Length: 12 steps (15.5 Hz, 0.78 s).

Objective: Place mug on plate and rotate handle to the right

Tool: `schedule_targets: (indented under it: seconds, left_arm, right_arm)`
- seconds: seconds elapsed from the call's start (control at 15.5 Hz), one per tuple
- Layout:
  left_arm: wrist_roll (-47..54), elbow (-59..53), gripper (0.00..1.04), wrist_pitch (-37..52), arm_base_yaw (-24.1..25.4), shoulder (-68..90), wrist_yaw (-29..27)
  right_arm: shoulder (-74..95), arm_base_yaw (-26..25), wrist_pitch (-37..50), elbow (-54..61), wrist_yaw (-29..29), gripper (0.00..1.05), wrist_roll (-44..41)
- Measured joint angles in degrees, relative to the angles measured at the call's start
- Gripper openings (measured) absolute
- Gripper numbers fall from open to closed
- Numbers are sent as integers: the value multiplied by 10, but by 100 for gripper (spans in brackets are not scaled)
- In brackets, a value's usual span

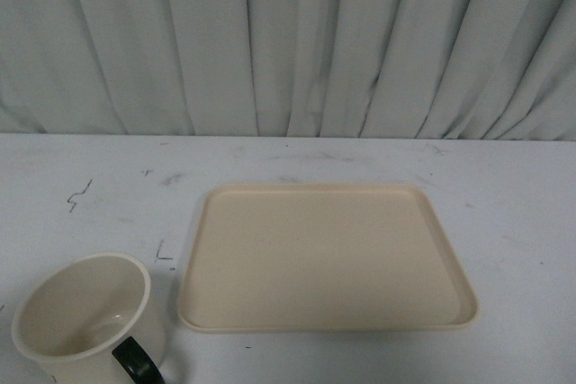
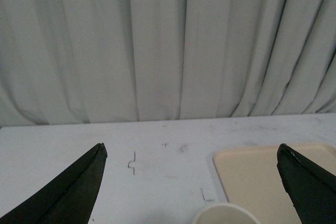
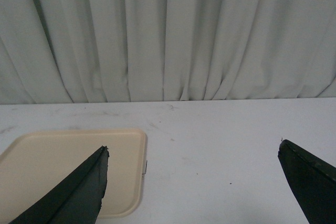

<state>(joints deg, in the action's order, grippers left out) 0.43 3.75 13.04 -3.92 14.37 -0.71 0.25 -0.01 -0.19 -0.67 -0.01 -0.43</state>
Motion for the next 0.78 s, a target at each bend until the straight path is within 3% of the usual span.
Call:
schedule_targets:
  seconds: [0.13,0.26,0.52,0.65,0.78]
  left_arm:
    - [-5,51,98,159,29,189,38]
    - [-7,104,98,240,34,349,67]
    - [-30,217,98,131,43,572,164]
    - [-12,219,98,61,43,573,196]
    - [9,209,98,53,41,570,198]
  right_arm:
    - [0,0,0,0,0,98,0]
    - [0,0,0,0,0,98,0]
    - [0,0,0,0,0,98,0]
    - [0,0,0,0,0,98,0]
    - [0,0,0,0,0,98,0]
